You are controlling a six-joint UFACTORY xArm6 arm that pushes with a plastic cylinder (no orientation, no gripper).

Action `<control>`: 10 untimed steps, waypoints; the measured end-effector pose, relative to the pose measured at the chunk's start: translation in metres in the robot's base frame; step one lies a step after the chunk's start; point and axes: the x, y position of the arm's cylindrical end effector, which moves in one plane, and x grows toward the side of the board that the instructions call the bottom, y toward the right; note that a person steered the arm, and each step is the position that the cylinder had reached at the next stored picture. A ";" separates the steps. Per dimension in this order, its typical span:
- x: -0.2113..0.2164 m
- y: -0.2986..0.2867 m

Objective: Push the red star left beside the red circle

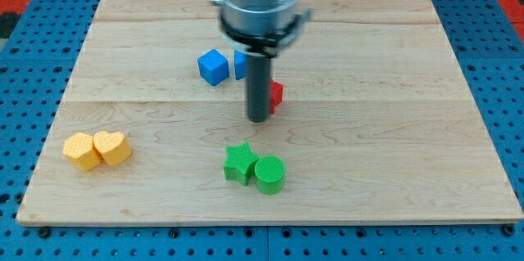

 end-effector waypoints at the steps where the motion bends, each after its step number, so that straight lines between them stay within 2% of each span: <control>1: -0.005 -0.029; 3: -0.001 0.049; 4: -0.055 0.055; 6: -0.034 0.087; 7: -0.102 0.085; 8: -0.124 0.089; 9: -0.169 0.020; 10: -0.174 0.002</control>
